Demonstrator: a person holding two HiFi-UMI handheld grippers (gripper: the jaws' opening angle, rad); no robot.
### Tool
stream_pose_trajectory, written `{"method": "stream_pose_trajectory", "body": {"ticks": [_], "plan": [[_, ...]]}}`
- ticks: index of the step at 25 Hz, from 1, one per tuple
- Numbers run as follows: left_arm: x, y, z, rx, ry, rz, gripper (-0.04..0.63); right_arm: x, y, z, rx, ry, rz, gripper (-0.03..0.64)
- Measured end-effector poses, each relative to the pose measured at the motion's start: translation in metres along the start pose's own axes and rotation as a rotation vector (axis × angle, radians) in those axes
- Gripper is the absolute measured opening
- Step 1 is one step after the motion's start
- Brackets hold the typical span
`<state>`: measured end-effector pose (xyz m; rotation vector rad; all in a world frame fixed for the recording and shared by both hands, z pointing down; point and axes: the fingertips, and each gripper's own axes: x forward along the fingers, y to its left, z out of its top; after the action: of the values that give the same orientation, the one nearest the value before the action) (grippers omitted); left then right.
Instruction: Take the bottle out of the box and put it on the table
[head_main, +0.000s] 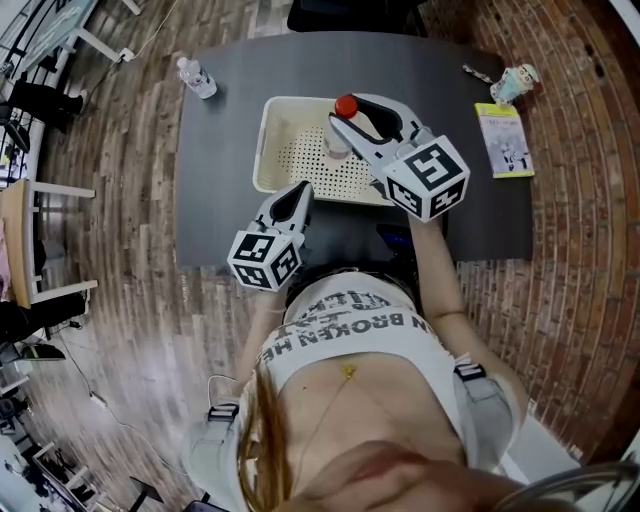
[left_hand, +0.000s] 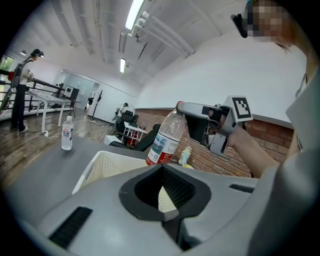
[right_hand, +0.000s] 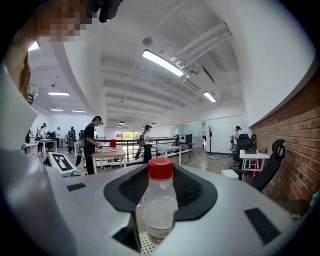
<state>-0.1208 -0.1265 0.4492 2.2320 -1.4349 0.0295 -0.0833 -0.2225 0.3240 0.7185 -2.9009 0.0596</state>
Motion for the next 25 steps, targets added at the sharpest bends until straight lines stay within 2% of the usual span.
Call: {"method": "stream_pose_trajectory", "body": {"ticks": [25], "plan": [[0.002,-0.018,0.000,0.015,-0.009,0.033,0.003,-0.014,-0.002,-0.004,0.016,0.006,0.045,0.149]]}}
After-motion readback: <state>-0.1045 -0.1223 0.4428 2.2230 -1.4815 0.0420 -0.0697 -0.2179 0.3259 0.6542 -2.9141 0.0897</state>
